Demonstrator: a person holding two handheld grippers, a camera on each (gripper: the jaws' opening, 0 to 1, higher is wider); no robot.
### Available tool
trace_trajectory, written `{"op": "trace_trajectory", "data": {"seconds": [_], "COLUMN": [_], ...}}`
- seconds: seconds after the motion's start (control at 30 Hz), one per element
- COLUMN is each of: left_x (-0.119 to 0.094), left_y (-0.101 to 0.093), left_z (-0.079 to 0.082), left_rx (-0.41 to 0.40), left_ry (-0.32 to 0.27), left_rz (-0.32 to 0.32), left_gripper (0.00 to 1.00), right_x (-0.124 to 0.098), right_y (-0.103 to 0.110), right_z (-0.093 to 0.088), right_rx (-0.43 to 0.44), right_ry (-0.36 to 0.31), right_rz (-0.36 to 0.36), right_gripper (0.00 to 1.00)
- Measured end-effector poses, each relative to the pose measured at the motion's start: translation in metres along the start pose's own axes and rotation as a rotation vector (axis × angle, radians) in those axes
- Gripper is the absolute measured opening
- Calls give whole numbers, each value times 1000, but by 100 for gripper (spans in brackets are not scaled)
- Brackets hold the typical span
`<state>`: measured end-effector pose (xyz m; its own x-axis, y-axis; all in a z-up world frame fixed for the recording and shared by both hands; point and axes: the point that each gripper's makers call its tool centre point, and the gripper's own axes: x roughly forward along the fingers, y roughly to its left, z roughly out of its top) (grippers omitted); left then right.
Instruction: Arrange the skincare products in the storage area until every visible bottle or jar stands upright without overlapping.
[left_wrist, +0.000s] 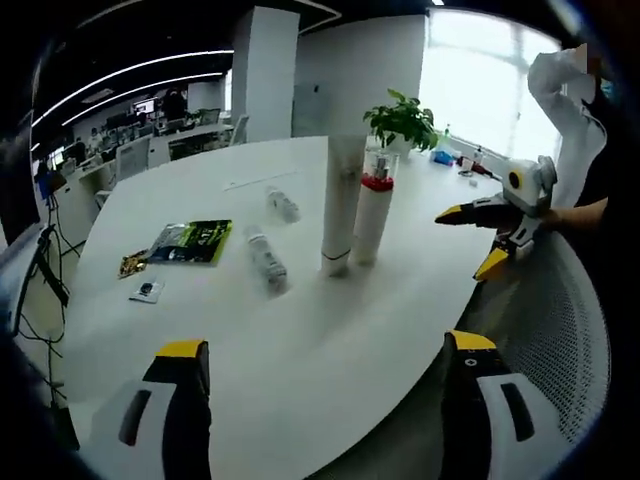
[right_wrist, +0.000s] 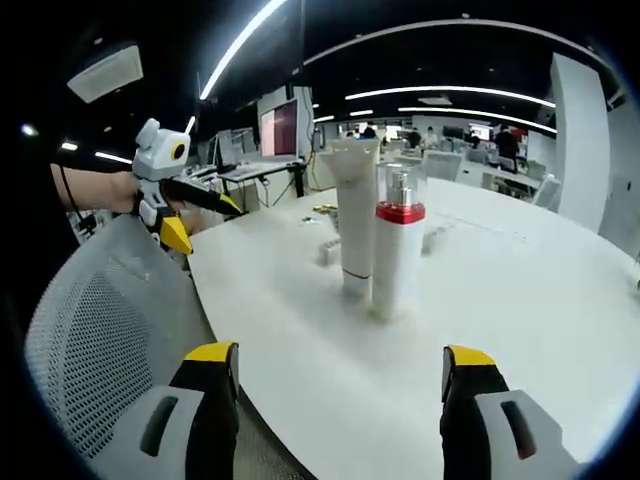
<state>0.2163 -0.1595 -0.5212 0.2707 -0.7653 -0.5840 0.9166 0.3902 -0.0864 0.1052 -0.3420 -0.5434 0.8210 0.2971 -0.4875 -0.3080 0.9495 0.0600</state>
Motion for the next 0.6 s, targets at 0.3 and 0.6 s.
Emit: {"op": "trace_trajectory", "data": {"seconds": [0.3, 0.6], "left_x": [1, 4], "left_y": [-2, 3], "left_z": [-9, 6], "left_rx": [0, -42], "left_ry": [48, 12], "left_rz": [-20, -12], "left_gripper": [87, 64], "right_x": [0, -1], "right_y": [0, -4], "right_z": [0, 0], "right_rx": [4, 16], "right_ry": [2, -5], "right_rz": [1, -18], "right_gripper": [88, 87]}}
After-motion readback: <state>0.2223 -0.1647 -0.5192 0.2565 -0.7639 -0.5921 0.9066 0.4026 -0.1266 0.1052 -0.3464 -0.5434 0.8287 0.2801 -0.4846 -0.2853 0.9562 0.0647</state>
